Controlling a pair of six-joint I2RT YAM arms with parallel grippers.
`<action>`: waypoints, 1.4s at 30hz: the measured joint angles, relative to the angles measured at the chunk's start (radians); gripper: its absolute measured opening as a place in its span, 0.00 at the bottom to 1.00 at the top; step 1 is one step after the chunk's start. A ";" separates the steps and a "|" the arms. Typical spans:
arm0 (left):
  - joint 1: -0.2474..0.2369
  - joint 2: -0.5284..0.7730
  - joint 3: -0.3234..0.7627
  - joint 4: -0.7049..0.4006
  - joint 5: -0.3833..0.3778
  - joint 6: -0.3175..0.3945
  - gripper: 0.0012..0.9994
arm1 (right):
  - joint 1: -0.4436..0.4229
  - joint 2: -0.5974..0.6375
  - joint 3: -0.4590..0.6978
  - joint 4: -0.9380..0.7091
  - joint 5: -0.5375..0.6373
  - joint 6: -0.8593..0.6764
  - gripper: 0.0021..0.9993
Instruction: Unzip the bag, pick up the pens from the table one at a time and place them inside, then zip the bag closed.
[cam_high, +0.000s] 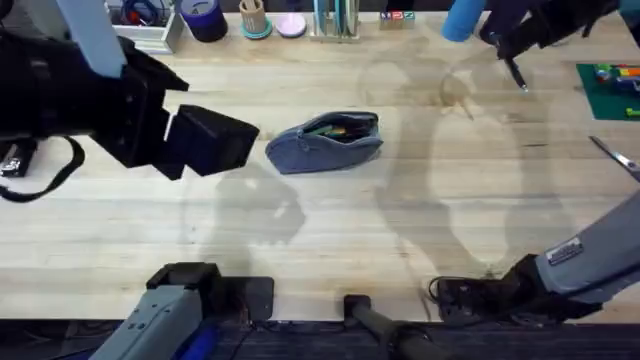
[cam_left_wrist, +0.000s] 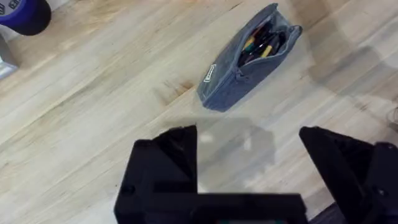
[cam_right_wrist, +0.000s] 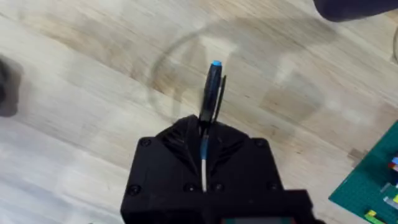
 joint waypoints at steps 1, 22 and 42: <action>0.000 0.000 0.000 0.000 0.000 0.000 1.00 | 0.002 -0.011 0.000 -0.005 0.000 0.002 0.03; 0.000 0.000 0.000 0.000 0.000 0.000 1.00 | 0.061 -0.265 -0.129 -0.018 -0.003 0.022 0.03; 0.000 0.000 0.000 0.000 0.000 0.000 1.00 | 0.211 -0.452 -0.239 -0.031 -0.003 0.022 0.03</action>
